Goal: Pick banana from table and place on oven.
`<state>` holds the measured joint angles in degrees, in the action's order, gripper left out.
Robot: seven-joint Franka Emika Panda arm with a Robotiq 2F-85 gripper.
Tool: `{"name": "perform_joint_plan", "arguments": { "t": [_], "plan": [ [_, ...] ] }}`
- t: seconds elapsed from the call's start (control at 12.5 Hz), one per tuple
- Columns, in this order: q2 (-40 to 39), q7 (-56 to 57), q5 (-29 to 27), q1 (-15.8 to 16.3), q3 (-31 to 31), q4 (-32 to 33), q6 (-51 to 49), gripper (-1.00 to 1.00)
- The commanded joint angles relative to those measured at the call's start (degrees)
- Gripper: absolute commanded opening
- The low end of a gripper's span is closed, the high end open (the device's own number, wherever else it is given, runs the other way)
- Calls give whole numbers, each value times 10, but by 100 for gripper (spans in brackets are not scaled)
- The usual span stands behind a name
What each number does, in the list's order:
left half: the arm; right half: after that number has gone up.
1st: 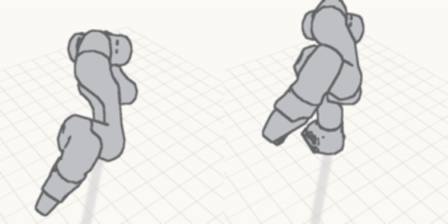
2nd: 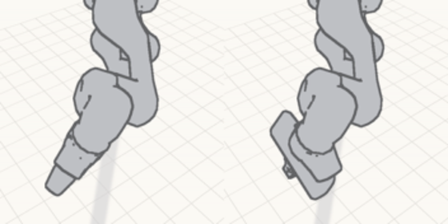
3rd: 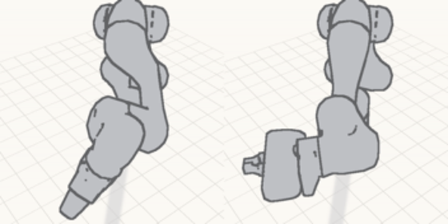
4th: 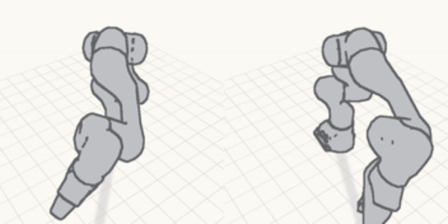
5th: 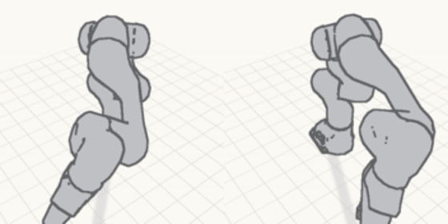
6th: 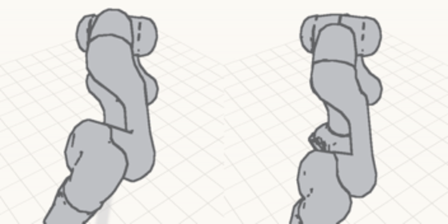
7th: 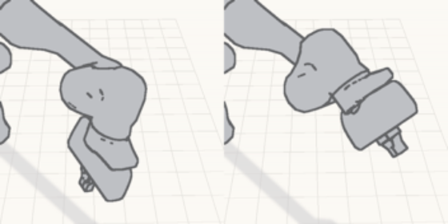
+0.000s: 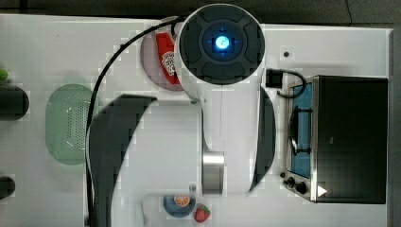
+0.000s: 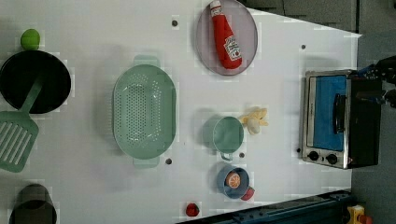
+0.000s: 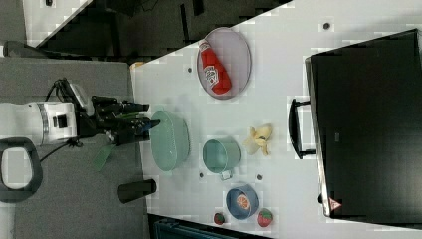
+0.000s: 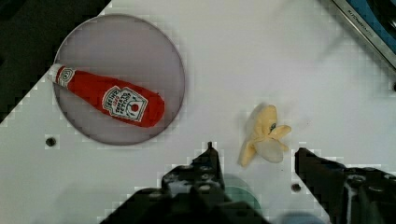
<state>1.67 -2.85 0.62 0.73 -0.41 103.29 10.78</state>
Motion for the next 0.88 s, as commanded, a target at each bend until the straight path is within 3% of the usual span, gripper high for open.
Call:
{"name": "perform_joint_plan", "arguments": {
  "t": [0.08,0.24,0.56,0.88],
  "plan": [
    [262,-27,2,-20,-9,143,-97,59],
    [262,-27,2,-20,-9,143,-96,99],
    [232,-27,2,-20,-8,154,-78,100],
    [148,-27,2,-20,-8,186,-13,100]
  ]
}}
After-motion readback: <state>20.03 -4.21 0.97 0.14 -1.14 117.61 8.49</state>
